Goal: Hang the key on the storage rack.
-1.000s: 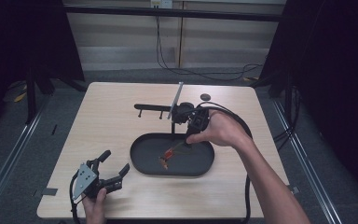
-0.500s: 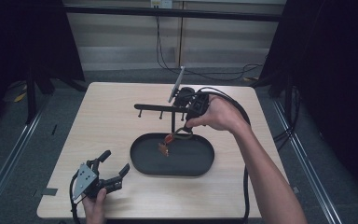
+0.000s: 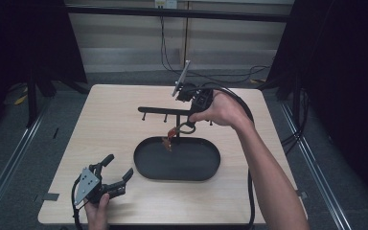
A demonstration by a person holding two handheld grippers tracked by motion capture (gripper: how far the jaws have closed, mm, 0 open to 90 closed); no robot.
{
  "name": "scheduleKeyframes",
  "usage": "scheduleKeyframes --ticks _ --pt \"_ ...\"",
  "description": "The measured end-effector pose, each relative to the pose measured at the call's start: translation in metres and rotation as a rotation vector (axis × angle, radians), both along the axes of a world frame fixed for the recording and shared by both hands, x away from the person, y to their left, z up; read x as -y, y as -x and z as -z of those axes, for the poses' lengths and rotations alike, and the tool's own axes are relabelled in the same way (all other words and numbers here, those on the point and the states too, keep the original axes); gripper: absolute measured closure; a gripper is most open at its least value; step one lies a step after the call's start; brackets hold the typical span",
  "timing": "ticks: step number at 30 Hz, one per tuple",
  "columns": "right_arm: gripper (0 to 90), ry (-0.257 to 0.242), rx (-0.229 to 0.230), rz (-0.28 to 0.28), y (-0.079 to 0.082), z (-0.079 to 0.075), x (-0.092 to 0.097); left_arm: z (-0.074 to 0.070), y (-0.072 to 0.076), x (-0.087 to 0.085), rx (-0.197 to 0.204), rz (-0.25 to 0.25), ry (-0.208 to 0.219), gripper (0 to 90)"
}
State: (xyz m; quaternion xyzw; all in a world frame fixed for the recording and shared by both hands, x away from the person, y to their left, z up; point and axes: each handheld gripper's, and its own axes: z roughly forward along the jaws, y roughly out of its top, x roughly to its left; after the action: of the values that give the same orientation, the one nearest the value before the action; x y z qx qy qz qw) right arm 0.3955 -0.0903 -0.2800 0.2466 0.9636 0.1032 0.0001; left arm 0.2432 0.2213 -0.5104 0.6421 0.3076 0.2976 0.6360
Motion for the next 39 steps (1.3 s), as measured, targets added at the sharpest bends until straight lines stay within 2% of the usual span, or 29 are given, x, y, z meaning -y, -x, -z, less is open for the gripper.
scheduleKeyframes --ticks 1,5,10,14,27,34,39 --pt "85.9 -0.012 0.006 0.004 0.000 -0.002 0.000 0.000 0.000 0.000 -0.003 0.002 -0.004 15.6" --pt "85.9 0.000 0.019 0.018 -0.003 -0.006 0.002 0.000 0.000 0.000 -0.003 0.000 0.001 15.6" --pt "85.9 0.005 0.017 0.033 -0.010 0.002 0.005 0.000 0.000 0.000 -0.003 0.000 0.001 15.6" --pt "85.8 0.007 0.047 0.061 -0.015 0.002 0.010 0.000 0.000 0.000 -0.003 0.001 0.003 15.6" --pt "83.9 -0.041 0.037 0.082 -0.025 0.006 0.016 0.000 0.000 0.000 -0.004 0.002 -0.001 15.6" --pt "81.4 -0.057 0.049 0.087 -0.023 0.004 0.019 0.000 0.000 0.000 -0.003 0.002 0.004 15.6" --pt "81.3 -0.069 0.032 0.086 -0.022 0.004 0.020 0.000 0.000 0.000 -0.004 0.002 0.007 15.6"
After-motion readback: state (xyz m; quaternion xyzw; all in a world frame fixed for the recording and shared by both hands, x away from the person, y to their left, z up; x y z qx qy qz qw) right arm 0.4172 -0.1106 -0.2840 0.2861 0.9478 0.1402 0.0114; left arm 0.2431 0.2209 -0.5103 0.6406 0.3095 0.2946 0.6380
